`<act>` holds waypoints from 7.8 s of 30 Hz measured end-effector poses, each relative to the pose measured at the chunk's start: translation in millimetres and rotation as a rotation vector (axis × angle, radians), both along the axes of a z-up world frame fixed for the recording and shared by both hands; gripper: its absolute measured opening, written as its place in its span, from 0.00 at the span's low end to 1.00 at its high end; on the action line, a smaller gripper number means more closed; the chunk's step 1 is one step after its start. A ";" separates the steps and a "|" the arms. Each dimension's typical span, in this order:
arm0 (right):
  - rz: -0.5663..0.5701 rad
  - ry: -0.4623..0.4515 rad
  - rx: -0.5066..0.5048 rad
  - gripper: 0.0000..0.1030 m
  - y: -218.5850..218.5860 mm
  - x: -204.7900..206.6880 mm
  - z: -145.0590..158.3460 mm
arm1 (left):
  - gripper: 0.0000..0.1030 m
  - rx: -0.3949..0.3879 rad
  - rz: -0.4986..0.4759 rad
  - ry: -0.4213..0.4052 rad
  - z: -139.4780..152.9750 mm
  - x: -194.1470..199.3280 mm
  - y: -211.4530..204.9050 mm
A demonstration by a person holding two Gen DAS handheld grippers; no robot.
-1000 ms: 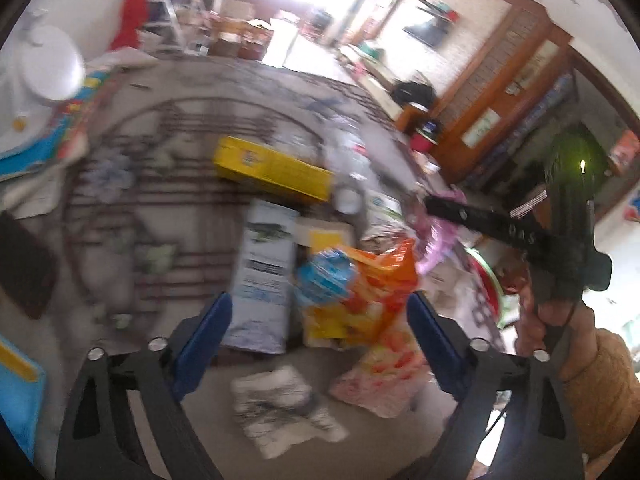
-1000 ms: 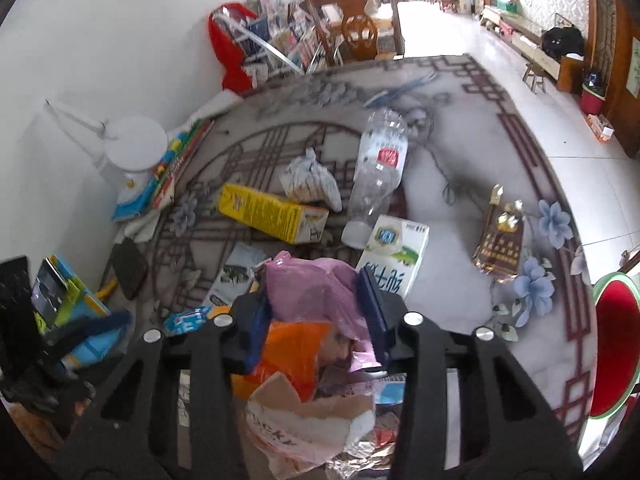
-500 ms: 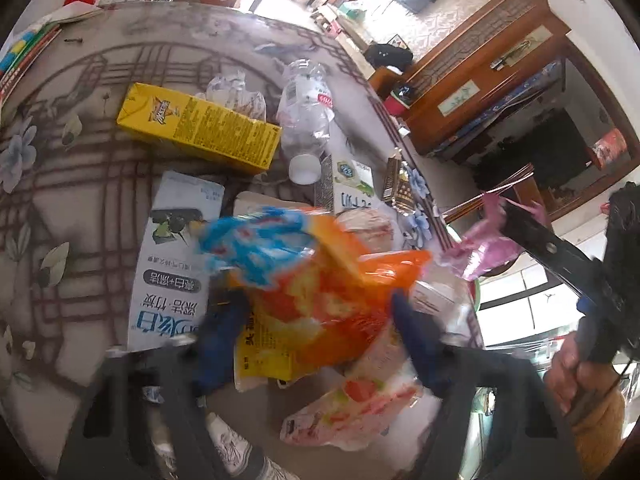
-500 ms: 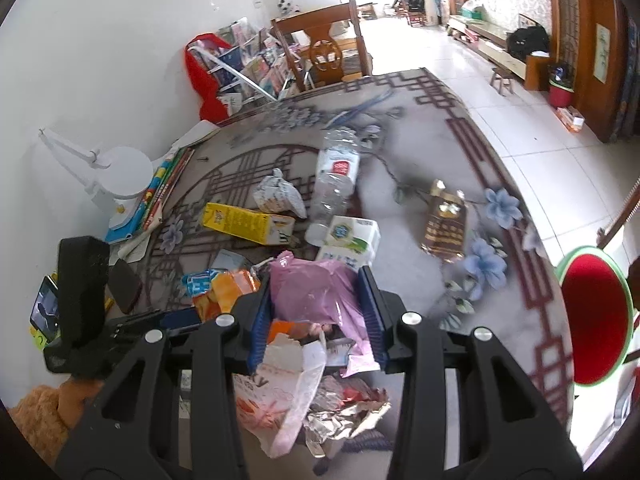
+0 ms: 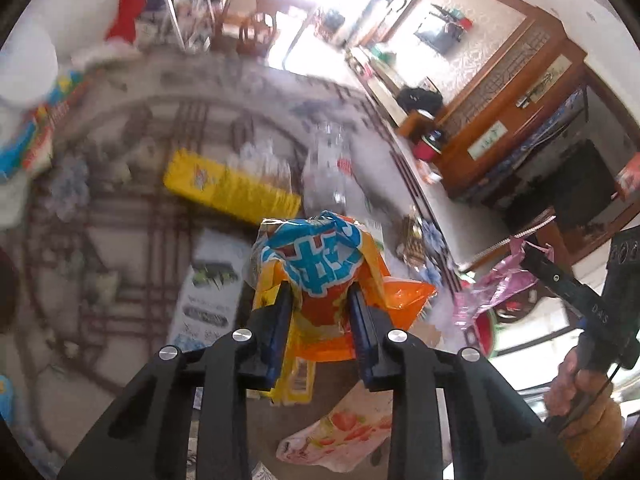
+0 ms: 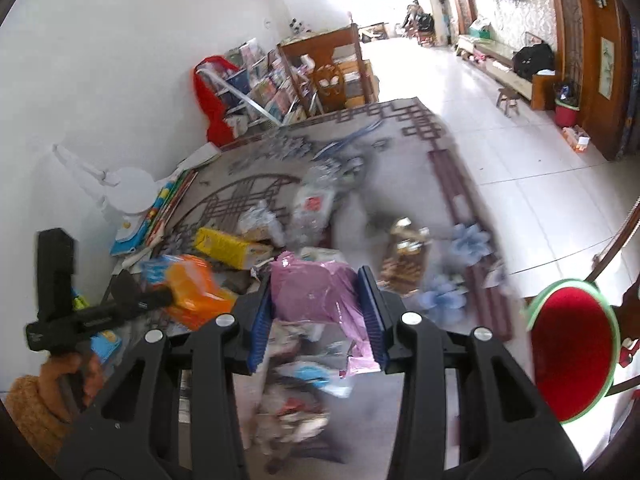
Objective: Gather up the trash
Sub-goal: 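Carry both bags to the red bucket and open both grippers to drop them, then grasp the white-blue carton with the left gripper while the right gripper grasps the Pocky bag, then lift the carton and Pocky bag and carry them toward the red bucket, then open both grippers over the red bucket to drop carton and bag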
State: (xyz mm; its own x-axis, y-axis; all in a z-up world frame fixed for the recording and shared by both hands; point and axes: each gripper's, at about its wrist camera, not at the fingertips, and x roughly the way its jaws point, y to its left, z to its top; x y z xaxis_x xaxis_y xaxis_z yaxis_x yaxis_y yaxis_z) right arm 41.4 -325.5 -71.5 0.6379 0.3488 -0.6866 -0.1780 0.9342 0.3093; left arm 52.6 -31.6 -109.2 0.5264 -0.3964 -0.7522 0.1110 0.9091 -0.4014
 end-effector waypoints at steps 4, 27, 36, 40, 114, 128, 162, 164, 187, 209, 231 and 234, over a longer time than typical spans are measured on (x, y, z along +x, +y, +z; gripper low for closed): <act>-0.070 0.020 -0.020 0.39 -55.7 2.9 -9.0 | 0.25 0.019 0.026 -0.062 27.5 -2.4 -18.4; -0.563 0.109 -0.097 0.76 -284.9 -64.8 -46.8 | 0.25 0.001 -0.573 -0.027 -28.2 9.5 -367.3; -0.651 0.106 -0.087 0.78 -318.4 -103.4 -41.8 | 0.46 0.046 -0.625 -0.015 -49.4 12.5 -426.1; -0.650 0.096 -0.077 0.78 -319.4 -105.2 -39.4 | 0.46 0.046 -0.599 -0.015 -41.3 11.6 -418.2; 0.056 0.307 -0.074 0.62 157.3 -11.7 -95.2 | 0.48 0.171 -0.007 0.186 -105.5 -6.5 92.4; 0.070 0.311 -0.035 0.70 158.8 -15.4 -92.1 | 0.51 0.174 -0.005 0.169 -101.0 -8.0 97.0; -0.071 -0.031 -0.008 0.62 66.6 -26.3 9.6 | 0.46 0.182 -0.059 -0.167 37.3 -12.7 7.8; -0.075 -0.033 -0.001 0.62 59.4 -26.5 9.4 | 0.46 0.186 -0.063 -0.171 39.9 -11.8 -0.1; -0.113 -0.020 0.027 0.63 -78.9 -2.1 6.6 | 0.46 0.174 -0.090 -0.168 51.2 13.1 -134.3; -0.403 0.037 0.019 0.63 -236.3 -33.8 -21.3 | 0.46 0.144 -0.325 -0.163 43.5 18.9 -278.1; -0.647 0.104 -0.011 0.82 -339.9 -92.1 -41.6 | 0.51 0.069 -0.631 -0.049 -21.8 16.9 -445.2; -0.679 0.110 -0.008 0.82 -347.5 -104.2 -40.4 | 0.59 0.069 -0.636 -0.057 -20.4 14.3 -453.4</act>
